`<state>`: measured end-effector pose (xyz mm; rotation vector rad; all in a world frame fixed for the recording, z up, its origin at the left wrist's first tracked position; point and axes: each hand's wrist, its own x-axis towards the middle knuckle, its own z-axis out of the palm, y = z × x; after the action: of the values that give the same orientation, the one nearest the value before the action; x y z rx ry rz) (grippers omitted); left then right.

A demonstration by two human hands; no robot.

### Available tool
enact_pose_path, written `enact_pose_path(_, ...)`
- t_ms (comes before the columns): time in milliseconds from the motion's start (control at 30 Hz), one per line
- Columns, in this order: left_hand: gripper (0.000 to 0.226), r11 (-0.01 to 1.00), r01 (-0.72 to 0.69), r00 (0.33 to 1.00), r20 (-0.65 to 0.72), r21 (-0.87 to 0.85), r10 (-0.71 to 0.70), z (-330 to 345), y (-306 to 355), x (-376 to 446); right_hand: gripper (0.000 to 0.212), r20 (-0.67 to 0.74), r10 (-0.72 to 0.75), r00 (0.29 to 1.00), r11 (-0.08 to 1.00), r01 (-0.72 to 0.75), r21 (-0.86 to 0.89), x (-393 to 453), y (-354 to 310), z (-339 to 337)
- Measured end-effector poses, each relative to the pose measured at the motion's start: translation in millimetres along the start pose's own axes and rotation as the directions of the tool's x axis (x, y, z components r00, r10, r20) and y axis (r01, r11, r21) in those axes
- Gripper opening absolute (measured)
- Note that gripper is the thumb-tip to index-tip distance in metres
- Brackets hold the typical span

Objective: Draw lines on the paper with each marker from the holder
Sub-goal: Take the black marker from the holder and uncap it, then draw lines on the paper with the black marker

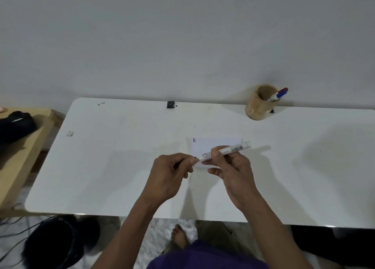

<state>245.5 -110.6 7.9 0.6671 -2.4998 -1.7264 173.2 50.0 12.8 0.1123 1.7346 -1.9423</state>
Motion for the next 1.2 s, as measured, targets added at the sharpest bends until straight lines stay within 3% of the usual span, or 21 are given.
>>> enact_pose_path(133, 0.013, 0.994, 0.109, 0.993, -0.052, 0.012, -0.109, -7, -5, 24, 0.008, -0.078, -0.013, 0.997, 0.997, 0.019, 0.08, 32, -7, -13)
enact_pose_path(267, 0.009, 0.965, 0.158, 0.968, -0.227, 0.212, -0.109, -9, -19, 61, 0.002, -0.115, -0.045, 0.992, 0.998, 0.05, 0.041, 60, -9, -28)
enact_pose_path(333, 0.01, 0.952, 0.161, 0.959, -0.271, 0.261, -0.088, -7, -24, 78, 0.009, -0.132, -0.054, 0.99, 0.998, 0.057, 0.024, 69, -5, -31)
enact_pose_path(500, 0.011, 0.896, 0.166, 0.971, -0.227, 0.413, -0.075, -1, -46, 114, 0.018, -0.123, -0.054, 0.991, 0.998, 0.048, -0.049, 87, 8, -31)
enact_pose_path(800, 0.021, 0.881, 0.213, 0.968, -0.211, 0.422, -0.132, 7, -61, 132, 0.014, -0.06, -0.035, 0.998, 0.995, 0.029, -0.099, 109, 20, -32)
enact_pose_path(933, 0.046, 0.889, 0.277, 0.913, -0.387, 0.364, -0.126, 13, -49, 113, 0.016, -0.01, -0.097, 0.995, 0.982, 0.094, -0.164, 114, 21, -34)
enact_pose_path(1033, 0.038, 0.884, 0.097, 0.894, -0.43, 0.458, 0.125, 27, -48, 82, 0.015, 0.009, -0.163, 0.987, 0.967, 0.162, -0.197, 121, 21, -36)
enact_pose_path(1100, 0.034, 0.816, -0.061, 0.914, -0.297, 0.575, 0.278, 42, -60, 66, 0.014, 0.021, -0.197, 0.98, 0.952, 0.196, -0.236, 127, 23, -36)
enact_pose_path(1200, 0.035, 0.7, -0.181, 0.935, -0.1, 0.691, 0.341, 57, -78, 59, 0.014, 0.059, -0.205, 0.977, 0.93, 0.214, -0.298, 137, 30, -37)
